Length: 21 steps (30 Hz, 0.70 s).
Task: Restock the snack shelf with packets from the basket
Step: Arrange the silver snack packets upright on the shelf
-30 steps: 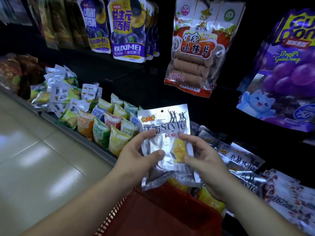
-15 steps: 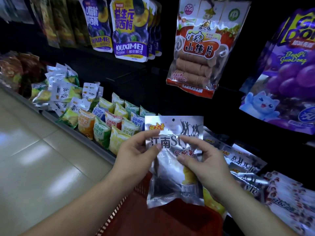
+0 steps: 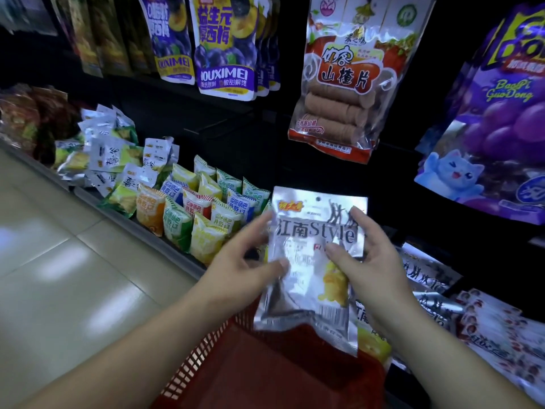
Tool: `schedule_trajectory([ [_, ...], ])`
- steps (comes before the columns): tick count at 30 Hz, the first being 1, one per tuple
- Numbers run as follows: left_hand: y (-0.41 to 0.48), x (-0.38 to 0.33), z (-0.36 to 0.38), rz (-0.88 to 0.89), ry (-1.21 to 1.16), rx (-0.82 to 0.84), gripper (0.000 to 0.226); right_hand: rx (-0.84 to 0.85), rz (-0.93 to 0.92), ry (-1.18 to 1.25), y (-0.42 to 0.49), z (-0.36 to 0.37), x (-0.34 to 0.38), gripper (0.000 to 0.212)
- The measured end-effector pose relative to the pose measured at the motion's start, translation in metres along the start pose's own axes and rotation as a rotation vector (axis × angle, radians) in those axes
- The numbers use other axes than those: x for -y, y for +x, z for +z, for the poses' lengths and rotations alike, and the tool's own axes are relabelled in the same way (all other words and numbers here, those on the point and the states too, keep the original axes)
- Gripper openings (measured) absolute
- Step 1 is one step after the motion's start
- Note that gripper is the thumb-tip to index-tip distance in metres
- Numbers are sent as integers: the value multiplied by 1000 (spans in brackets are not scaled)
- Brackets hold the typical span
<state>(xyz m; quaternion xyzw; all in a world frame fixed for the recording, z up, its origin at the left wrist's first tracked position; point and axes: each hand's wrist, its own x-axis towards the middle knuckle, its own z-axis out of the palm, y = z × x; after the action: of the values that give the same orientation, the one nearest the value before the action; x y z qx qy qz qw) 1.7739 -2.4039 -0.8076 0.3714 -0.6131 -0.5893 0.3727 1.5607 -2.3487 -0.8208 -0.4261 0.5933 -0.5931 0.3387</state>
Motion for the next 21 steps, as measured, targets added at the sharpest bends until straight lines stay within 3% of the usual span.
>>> schedule_trajectory([
  [3,-5,10,5,5,196,113,75,-42,45,15,1,-1,1,58],
  [7,5,17,2,28,168,-44,46,187,57,19,-2,-3,3,60],
  [11,3,21,3,145,596,-187,46,148,25,-84,-12,5,6,53],
  [14,-5,14,22,154,399,-117,51,148,12,-25,-17,17,11,49],
  [18,1,9,18,36,154,-48,49,364,94,143,-22,20,21,42],
  [21,9,10,-3,-22,124,29,28,202,49,13,-18,15,20,34],
])
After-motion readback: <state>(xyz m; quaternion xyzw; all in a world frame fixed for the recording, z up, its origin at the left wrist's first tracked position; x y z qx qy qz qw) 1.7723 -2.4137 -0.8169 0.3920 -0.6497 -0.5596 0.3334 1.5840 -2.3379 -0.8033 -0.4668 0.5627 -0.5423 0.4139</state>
